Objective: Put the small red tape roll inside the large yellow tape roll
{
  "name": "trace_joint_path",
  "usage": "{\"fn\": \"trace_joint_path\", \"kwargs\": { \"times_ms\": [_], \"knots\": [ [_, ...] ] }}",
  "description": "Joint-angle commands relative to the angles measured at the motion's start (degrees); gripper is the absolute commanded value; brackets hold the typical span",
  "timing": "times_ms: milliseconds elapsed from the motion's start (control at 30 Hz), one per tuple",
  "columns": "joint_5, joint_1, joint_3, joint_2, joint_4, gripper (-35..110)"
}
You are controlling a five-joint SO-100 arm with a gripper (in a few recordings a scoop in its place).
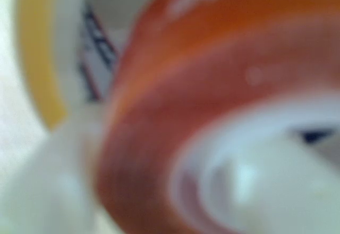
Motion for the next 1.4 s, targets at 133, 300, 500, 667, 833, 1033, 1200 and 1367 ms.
{"fn": "trace_joint_path", "kwargs": {
  "times_ms": [133,300,500,667,833,1033,1200,1367],
  "knots": [
    [1.5,0.0,2.2,9.8,-2.2,6],
    [2.1,-1.5,2.4,10.9,-2.5,15],
    [1.9,-2.6,2.1,10.8,-4.5,19],
    [-0.2,-2.1,-5.2,14.9,-0.7,0],
    [-5.7,1.6,9.4,36.5,-12.8,0],
    [-4.6,6.5,44.9,70.9,-33.4,0],
    [-5.0,14.7,77.8,109.9,-42.8,0],
    [-4.4,26.0,78.3,109.9,-39.1,0]
  ]
}}
